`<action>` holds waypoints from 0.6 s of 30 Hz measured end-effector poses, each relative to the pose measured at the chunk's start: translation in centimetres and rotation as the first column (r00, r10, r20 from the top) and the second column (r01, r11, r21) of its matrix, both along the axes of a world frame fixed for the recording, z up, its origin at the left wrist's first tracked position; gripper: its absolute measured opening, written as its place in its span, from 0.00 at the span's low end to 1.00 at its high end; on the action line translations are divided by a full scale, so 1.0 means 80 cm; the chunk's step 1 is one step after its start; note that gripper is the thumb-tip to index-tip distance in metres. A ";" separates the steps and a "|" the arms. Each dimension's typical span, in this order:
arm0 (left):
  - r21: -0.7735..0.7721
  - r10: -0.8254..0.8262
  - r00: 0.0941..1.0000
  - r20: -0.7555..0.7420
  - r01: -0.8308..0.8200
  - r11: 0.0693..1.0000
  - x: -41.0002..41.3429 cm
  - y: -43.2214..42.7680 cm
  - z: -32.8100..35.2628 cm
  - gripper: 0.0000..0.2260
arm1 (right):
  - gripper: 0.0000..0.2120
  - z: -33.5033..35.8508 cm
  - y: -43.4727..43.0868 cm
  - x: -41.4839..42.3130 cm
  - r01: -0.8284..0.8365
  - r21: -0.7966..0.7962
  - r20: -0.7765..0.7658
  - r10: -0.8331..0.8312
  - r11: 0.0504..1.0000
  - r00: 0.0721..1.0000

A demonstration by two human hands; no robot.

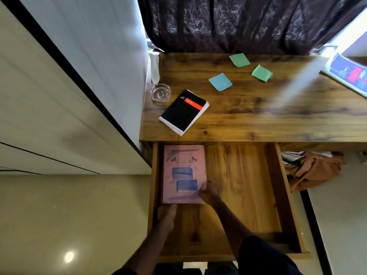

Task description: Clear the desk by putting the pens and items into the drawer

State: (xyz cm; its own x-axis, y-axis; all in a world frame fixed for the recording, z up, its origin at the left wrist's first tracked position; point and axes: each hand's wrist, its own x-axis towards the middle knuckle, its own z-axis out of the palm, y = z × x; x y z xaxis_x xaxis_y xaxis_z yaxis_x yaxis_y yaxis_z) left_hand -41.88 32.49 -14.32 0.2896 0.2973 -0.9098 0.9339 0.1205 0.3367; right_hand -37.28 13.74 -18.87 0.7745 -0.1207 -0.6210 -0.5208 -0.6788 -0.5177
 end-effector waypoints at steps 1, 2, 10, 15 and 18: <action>-0.030 0.000 1.000 0.007 0.000 1.000 0.000 0.000 -0.006 0.14 | 0.16 -0.003 0.006 0.000 -0.026 0.034 0.043 0.025 0.999 0.999; -0.086 0.009 1.000 0.006 -0.008 0.996 0.003 0.002 0.005 0.12 | 0.16 0.004 0.010 0.006 -0.005 0.067 0.092 -0.002 0.998 0.996; -0.201 0.070 0.997 -0.024 -0.073 0.977 0.005 0.016 0.004 0.03 | 0.35 0.023 0.030 0.033 0.107 0.015 -0.181 -0.102 0.994 0.978; -0.315 0.111 0.993 0.049 -0.090 0.945 0.009 0.010 -0.001 0.07 | 0.41 0.017 0.018 0.017 0.103 0.055 -0.123 -0.096 0.993 0.988; -0.327 0.124 0.990 0.067 -0.095 0.940 0.010 0.010 -0.004 0.11 | 0.40 -0.014 -0.006 0.000 0.009 0.129 -0.039 -0.004 0.992 0.999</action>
